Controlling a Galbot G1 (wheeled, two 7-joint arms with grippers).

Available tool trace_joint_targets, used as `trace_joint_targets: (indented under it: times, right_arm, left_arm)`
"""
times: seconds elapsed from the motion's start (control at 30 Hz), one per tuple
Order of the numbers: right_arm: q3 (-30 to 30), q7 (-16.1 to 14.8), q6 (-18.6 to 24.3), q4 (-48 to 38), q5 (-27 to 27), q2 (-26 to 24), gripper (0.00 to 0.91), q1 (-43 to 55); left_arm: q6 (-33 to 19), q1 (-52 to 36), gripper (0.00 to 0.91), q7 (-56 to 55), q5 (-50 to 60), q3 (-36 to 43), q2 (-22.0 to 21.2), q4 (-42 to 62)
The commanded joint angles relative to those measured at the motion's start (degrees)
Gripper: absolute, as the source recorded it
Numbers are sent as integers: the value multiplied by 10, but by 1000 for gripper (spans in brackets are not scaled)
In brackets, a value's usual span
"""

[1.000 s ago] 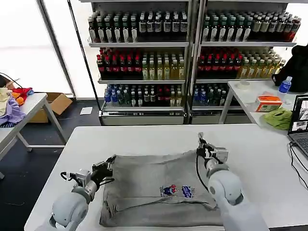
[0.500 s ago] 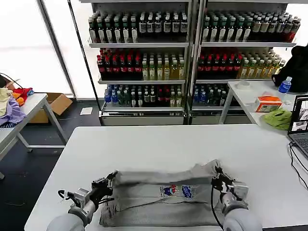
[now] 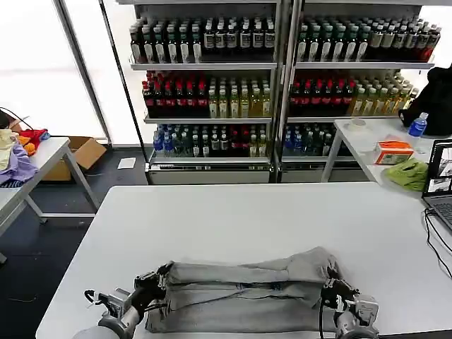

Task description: Fold and organize the clothes.

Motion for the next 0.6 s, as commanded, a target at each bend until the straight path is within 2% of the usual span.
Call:
trace_joint_targets:
  times: [0.03, 0.07, 0.1, 0.2, 0.27, 0.37, 0.47, 0.6]
  right_arm:
    - [-4, 3, 4, 0, -19, -1, 20, -23]
    - [-9, 2, 6, -10, -26, 1, 91, -21]
    - [-11, 2, 7, -17, -30, 2, 272, -19]
    - [-14, 0, 9, -29, -39, 6, 413, -18]
    - [-11, -1, 10, -29, -41, 7, 907, -20]
    - [-7, -1, 10, -25, -46, 5, 907, -24]
    - [0, -3, 19, -8, -81, 5, 907, -35]
    - [28, 0, 10, 20, -74, -4, 907, -42]
  left_arm:
    - [1, 13, 907, 4, 9, 1, -1, -6]
    - [1, 13, 907, 4, 13, 3, -3, -5]
    - [1, 12, 907, 5, 16, 4, -4, -3]
    - [1, 14, 907, 8, 20, 5, -6, -5]
    - [3, 17, 907, 9, 20, 5, -7, -11]
    - [4, 16, 907, 6, 32, 3, -10, -14]
    - [6, 16, 907, 5, 39, -5, -13, -32]
    - [15, 19, 907, -2, 37, -25, -17, -64]
